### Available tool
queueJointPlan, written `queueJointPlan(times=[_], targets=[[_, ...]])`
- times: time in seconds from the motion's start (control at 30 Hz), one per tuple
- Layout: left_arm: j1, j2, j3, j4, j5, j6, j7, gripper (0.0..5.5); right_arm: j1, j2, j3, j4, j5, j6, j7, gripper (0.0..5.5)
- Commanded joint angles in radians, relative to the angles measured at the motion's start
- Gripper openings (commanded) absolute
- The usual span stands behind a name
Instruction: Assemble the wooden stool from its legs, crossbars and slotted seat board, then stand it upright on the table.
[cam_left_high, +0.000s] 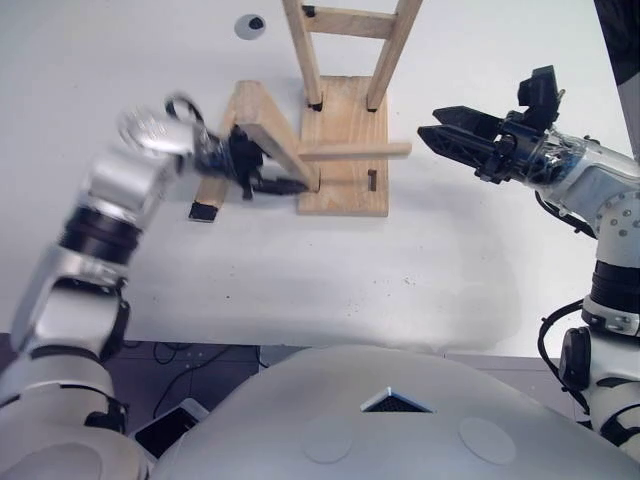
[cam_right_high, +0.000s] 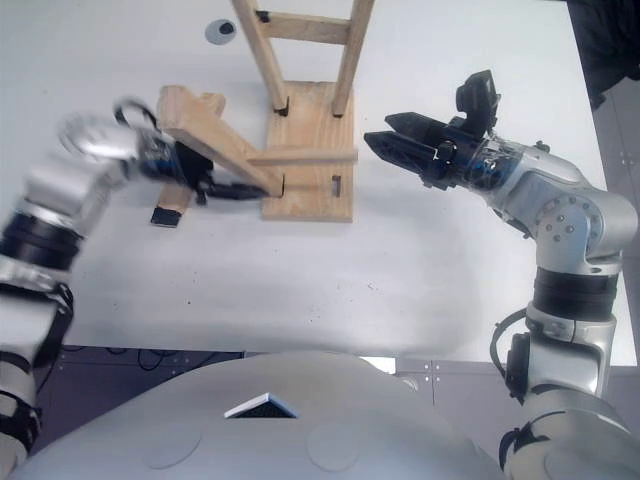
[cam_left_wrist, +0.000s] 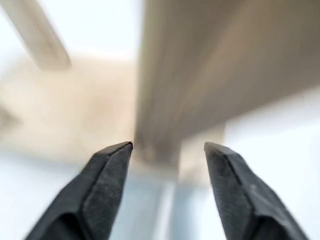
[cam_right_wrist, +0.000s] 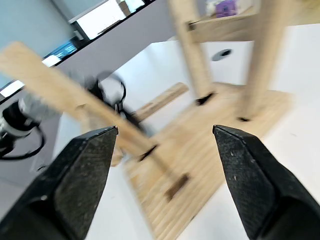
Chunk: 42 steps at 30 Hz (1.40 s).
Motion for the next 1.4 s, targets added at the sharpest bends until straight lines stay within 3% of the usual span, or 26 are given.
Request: queueJointPlan(times=[0.03, 0.27, 0.4, 0.57, 0.8, 1.0, 1.17, 1.27, 1.4], targets=[[0.034, 0.049, 0.029, -0.006, 0.064, 0.088, 0.010, 3.22, 0.016, 0.023, -0.018, -0.014, -0.013, -0.022, -0.023, 3.50], [0.205, 0.151, 0.155, -0.178, 0.032, 0.163, 0.013, 4.22, 0.085, 0.042, -0.050, -0.037, -0.010, -0.051, -0.055, 3.50], [0.300, 0.129, 0.313, -0.290, -0.021, 0.221, 0.123, 4.26, 0.104, 0.044, -0.066, -0.047, -0.007, -0.063, -0.067, 3.50], [0.436, -0.062, 0.540, -0.472, -0.072, 0.244, 0.449, 4.26, 0.177, 0.058, -0.106, -0.089, -0.002, -0.076, -0.087, 3.50], [0.524, -0.289, 0.584, -0.483, 0.108, 0.168, 0.854, 4.26, 0.186, 0.056, -0.114, -0.088, 0.001, -0.080, -0.103, 3.50], [0.561, -0.357, 0.625, -0.402, 0.122, 0.149, 0.919, 4.26, 0.176, 0.042, -0.110, -0.067, -0.014, -0.081, -0.101, 3.50], [0.570, -0.356, 0.642, -0.410, 0.033, 0.284, 0.863, 3.43, 0.178, 0.040, -0.108, -0.058, -0.025, -0.081, -0.108, 3.50], [0.581, -0.279, 0.614, -0.424, 0.015, 0.397, 0.794, 2.96, 0.163, 0.034, -0.107, -0.048, -0.035, -0.071, -0.108, 3.50], [0.565, -0.174, 0.605, -0.386, 0.040, 0.402, 0.715, 2.35, 0.114, 0.010, -0.109, -0.045, -0.027, -0.037, -0.102, 3.50]])
